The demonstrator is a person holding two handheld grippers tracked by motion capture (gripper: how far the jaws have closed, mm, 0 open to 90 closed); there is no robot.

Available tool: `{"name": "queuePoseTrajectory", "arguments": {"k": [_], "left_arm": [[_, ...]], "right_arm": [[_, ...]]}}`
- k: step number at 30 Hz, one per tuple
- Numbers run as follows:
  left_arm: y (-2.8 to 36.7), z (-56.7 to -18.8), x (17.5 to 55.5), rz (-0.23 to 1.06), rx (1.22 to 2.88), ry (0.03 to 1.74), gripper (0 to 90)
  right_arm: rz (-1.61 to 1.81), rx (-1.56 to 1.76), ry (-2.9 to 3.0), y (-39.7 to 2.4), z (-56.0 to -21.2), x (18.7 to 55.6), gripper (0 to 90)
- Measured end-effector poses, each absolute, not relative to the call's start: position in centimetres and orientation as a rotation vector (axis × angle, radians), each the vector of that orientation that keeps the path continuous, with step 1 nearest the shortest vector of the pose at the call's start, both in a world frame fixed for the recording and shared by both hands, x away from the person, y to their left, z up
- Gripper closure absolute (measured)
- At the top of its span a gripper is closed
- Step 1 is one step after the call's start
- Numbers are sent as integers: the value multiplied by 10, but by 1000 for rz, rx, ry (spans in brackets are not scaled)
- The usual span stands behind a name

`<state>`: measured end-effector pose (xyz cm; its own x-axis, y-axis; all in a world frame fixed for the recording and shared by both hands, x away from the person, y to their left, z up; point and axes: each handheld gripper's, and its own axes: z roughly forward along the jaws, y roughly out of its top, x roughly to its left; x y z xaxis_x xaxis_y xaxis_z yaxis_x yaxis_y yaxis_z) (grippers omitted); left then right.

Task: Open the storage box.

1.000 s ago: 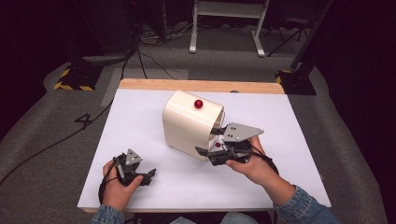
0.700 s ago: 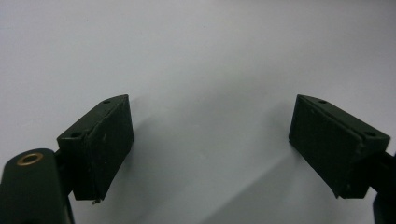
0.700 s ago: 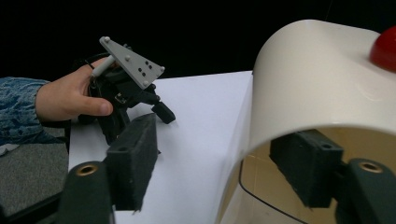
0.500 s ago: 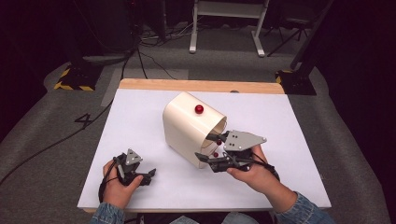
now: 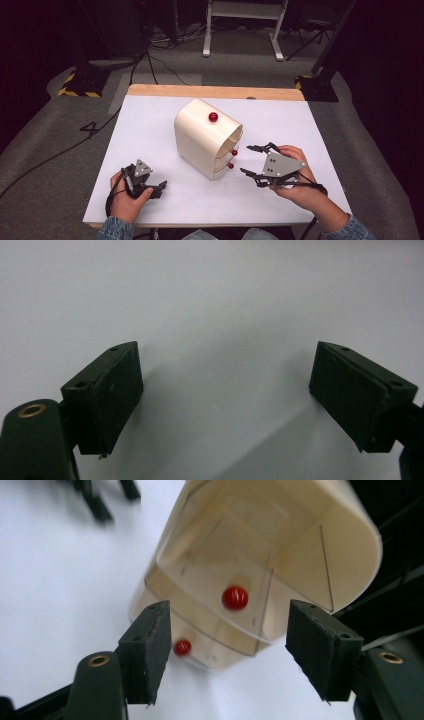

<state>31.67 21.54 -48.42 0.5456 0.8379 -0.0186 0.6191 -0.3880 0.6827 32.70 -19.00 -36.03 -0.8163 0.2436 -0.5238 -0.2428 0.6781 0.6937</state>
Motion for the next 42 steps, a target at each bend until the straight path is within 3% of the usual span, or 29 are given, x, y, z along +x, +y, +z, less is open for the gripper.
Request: {"name": "queuePoseTrajectory", "arguments": {"k": [6,14,39,41,42], "left_arm": [[215,-484,316,438,2137,1170,140],[215,-485,316,438,2134,1168,140],[215,-484,316,435,2134,1172,139],[215,-484,316,436,2135,1171,139],[215,-485,316,436,2132,1172,139]], "right_arm": [[780,-284,2265,-187,-376,333,400],[583,-554,2197,-177,-402,347,372],[308,-826,2159,-152,-439,379,348],[300,-834,2161,-151,-439,379,350],[299,-838,2173,-151,-436,378,393]]}}
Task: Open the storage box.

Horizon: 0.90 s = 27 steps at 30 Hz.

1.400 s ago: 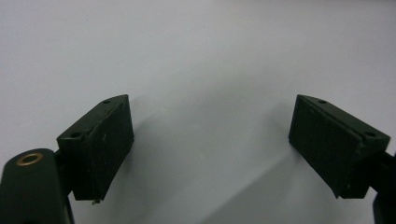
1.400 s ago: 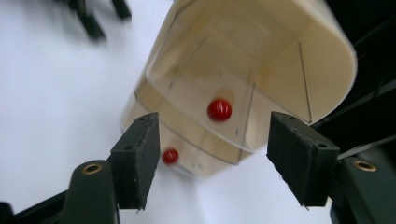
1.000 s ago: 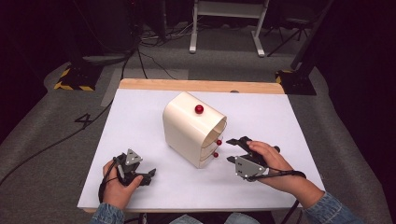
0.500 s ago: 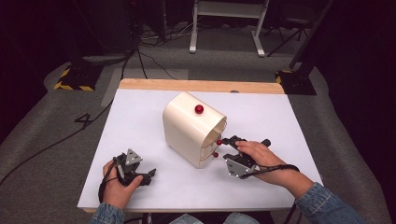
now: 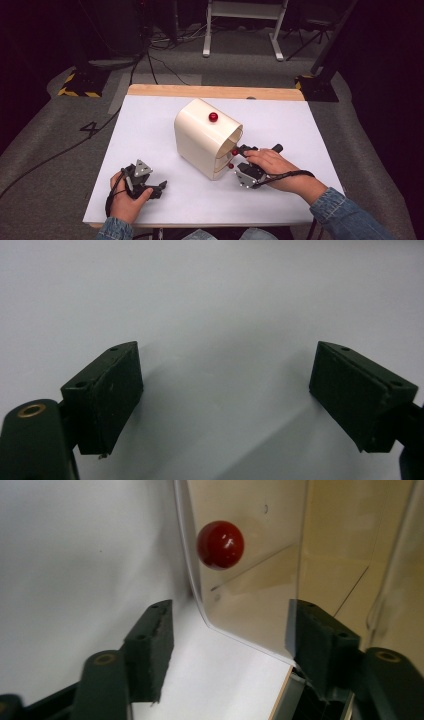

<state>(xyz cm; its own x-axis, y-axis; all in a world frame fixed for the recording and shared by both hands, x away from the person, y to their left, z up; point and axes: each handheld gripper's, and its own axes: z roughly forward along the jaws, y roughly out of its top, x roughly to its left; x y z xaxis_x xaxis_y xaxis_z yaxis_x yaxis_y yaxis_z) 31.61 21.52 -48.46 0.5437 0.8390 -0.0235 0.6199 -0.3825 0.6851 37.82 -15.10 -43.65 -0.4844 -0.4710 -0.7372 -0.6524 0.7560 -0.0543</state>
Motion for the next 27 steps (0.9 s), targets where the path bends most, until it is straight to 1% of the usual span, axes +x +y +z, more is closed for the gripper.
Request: {"name": "queuePoseTrajectory", "arguments": {"k": [4,8,17,27], "left_arm": [[215,-485,316,435,2132,1172,139],[215,-484,316,437,2135,1170,139],[216,-484,317,432,2138,1170,139],[215,-484,317,431,2138,1171,139]], "right_arm": [[283,-841,2206,-155,-430,374,434],[245,-850,2223,-163,-427,364,441],[225,-847,2244,-180,-423,343,436],[199,-807,2328,-207,-431,328,433]]}}
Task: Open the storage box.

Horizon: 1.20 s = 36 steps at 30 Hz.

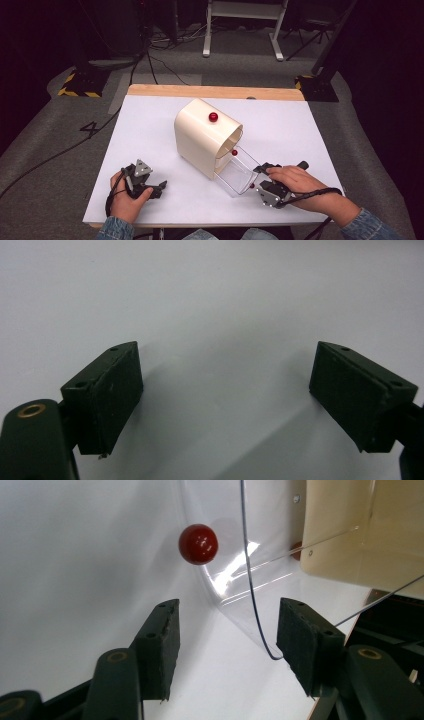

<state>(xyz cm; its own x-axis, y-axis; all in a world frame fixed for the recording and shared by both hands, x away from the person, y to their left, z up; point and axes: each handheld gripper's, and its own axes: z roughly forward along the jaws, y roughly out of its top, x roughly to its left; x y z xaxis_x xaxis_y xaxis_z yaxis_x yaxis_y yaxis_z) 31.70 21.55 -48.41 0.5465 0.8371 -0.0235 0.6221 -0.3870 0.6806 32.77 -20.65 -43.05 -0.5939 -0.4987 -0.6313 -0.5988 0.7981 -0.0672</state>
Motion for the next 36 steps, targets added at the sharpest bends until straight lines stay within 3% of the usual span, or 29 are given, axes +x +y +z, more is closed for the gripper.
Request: {"name": "queuePoseTrajectory", "arguments": {"k": [8,23,36], "left_arm": [[215,-484,317,431,2139,1171,139],[215,-484,317,426,2136,1174,138],[215,-485,316,435,2134,1171,139]], "right_arm": [[251,-772,2331,-215,-422,323,425],[714,-526,2274,-210,-357,321,413],[685,-573,2173,-188,-337,345,384]]}}
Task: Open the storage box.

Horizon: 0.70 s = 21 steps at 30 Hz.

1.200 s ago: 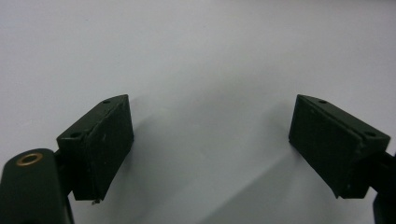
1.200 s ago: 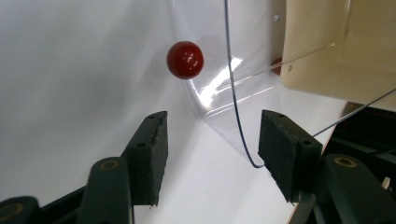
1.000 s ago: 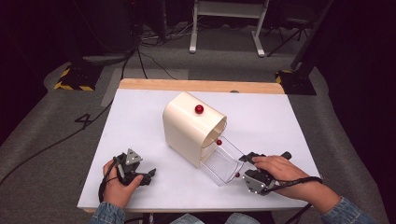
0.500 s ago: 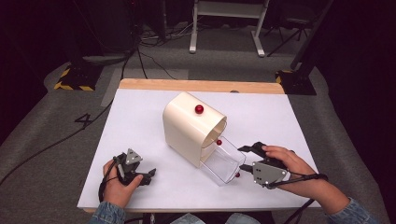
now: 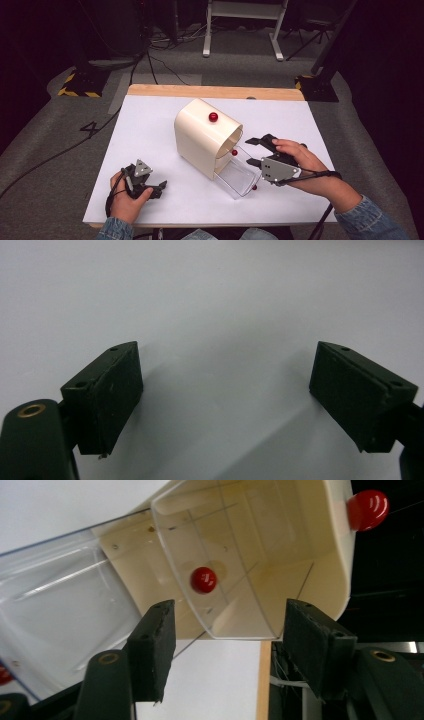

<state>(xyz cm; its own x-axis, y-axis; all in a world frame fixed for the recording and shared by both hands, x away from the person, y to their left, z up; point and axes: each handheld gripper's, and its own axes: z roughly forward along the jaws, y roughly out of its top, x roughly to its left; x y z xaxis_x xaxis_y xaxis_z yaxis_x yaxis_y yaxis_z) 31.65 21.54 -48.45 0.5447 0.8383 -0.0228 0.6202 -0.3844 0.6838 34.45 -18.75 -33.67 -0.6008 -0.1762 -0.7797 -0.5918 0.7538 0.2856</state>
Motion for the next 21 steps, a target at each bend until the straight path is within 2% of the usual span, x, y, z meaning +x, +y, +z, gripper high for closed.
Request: {"name": "queuePoseTrajectory", "arguments": {"k": [10,19,21], "left_arm": [[215,-485,316,436,2134,1171,139],[215,-485,316,437,2131,1173,139],[215,-485,316,436,2131,1173,139]], "right_arm": [[646,-645,2164,-171,-331,358,363],[602,-677,2250,-154,-348,375,378],[579,-677,2278,-152,-356,378,350]]}}
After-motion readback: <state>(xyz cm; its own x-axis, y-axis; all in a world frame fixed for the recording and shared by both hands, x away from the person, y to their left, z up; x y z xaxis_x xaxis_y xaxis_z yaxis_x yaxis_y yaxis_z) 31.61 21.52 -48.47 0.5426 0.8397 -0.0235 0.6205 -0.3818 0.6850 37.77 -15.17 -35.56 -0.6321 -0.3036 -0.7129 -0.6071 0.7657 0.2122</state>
